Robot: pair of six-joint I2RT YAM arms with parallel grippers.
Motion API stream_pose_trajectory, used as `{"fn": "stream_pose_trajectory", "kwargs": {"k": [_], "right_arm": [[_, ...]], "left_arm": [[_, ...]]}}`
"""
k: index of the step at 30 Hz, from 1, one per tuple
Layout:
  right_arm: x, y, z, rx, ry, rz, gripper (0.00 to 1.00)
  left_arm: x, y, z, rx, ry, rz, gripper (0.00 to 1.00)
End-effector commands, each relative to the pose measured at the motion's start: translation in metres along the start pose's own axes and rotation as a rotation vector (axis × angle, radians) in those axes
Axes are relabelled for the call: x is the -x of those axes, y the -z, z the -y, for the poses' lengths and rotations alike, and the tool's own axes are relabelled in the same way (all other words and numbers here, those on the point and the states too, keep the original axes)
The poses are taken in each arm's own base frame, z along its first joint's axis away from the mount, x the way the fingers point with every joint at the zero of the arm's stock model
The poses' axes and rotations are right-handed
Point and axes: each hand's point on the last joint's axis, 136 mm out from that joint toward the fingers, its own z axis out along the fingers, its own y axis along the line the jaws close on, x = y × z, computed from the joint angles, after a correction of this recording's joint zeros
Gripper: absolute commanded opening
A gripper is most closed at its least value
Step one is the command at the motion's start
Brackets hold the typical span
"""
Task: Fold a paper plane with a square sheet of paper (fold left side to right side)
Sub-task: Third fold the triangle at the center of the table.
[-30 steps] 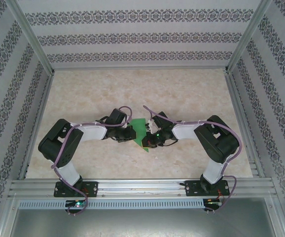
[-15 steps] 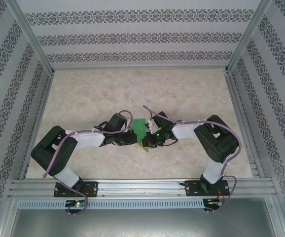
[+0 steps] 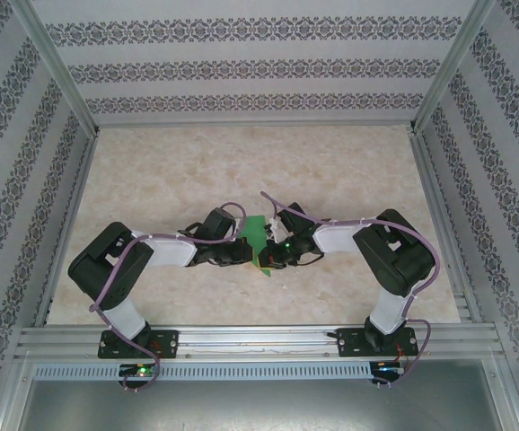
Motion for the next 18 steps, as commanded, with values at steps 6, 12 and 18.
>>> {"fn": "stream_pose_trajectory", "kwargs": {"k": [6, 12, 18], "right_arm": [[-0.019, -0.002, 0.053, -0.219, -0.08, -0.041, 0.0], [-0.023, -0.001, 0.055, -0.229, -0.08, -0.056, 0.0], [-0.023, -0.002, 0.056, -0.229, -0.079, -0.061, 0.0]], "left_arm": [[0.0, -0.008, -0.025, 0.112, 0.03, 0.033, 0.06], [0.002, -0.002, -0.042, 0.149, 0.068, 0.059, 0.05], [0.011, 0.008, -0.059, 0.17, 0.089, 0.083, 0.05]]}}
